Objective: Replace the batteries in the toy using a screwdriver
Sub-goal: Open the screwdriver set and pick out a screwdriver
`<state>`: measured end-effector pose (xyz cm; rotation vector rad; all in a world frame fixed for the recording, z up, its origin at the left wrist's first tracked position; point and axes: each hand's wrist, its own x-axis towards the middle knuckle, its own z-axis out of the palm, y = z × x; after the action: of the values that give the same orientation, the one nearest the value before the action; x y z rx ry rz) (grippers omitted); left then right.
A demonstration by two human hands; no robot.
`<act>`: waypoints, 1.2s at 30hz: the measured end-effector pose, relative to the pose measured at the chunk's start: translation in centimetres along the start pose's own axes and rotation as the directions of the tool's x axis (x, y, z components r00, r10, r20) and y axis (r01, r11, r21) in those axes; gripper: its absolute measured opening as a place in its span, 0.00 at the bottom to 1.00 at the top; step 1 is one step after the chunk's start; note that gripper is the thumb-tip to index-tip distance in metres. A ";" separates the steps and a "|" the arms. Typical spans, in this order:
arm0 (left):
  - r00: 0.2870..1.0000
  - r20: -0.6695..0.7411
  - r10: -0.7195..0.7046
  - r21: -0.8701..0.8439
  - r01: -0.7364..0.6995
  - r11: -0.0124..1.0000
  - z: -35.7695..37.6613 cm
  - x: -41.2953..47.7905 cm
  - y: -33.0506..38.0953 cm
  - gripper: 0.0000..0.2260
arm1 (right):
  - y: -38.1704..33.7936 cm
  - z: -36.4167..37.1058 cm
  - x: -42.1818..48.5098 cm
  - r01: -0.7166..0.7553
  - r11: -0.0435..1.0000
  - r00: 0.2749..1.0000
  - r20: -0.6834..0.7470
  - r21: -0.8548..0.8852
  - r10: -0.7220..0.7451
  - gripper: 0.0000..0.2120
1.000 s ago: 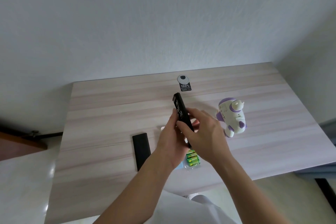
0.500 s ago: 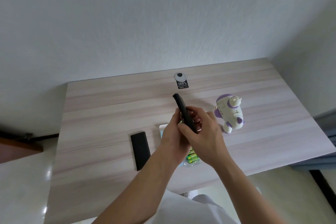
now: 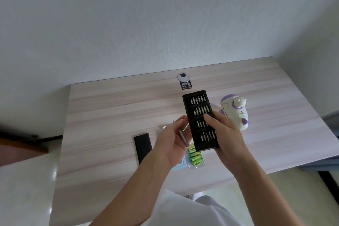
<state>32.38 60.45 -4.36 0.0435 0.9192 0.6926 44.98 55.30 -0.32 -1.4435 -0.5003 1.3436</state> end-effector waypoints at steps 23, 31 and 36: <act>0.984 0.074 0.159 0.229 -0.172 0.958 -1.9 -2.6 0.3 0.12 | 1.5 0.9 1.0 0.107 0.840 0.985 -0.060 -0.532 -0.164 0.11; 0.962 0.122 0.245 0.285 -0.270 0.920 -1.6 -2.8 0.1 0.11 | 0.9 2.1 0.9 0.346 0.643 0.858 -0.047 -0.683 -0.512 0.04; 0.961 0.125 0.248 0.307 -0.275 0.911 -1.7 -2.9 0.0 0.12 | 1.5 3.0 1.6 0.287 0.638 0.856 -0.109 -0.714 -0.506 0.03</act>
<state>29.96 58.39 -3.37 0.4926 0.9474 0.7758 42.26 57.27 -1.81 -1.9362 -1.1222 0.5488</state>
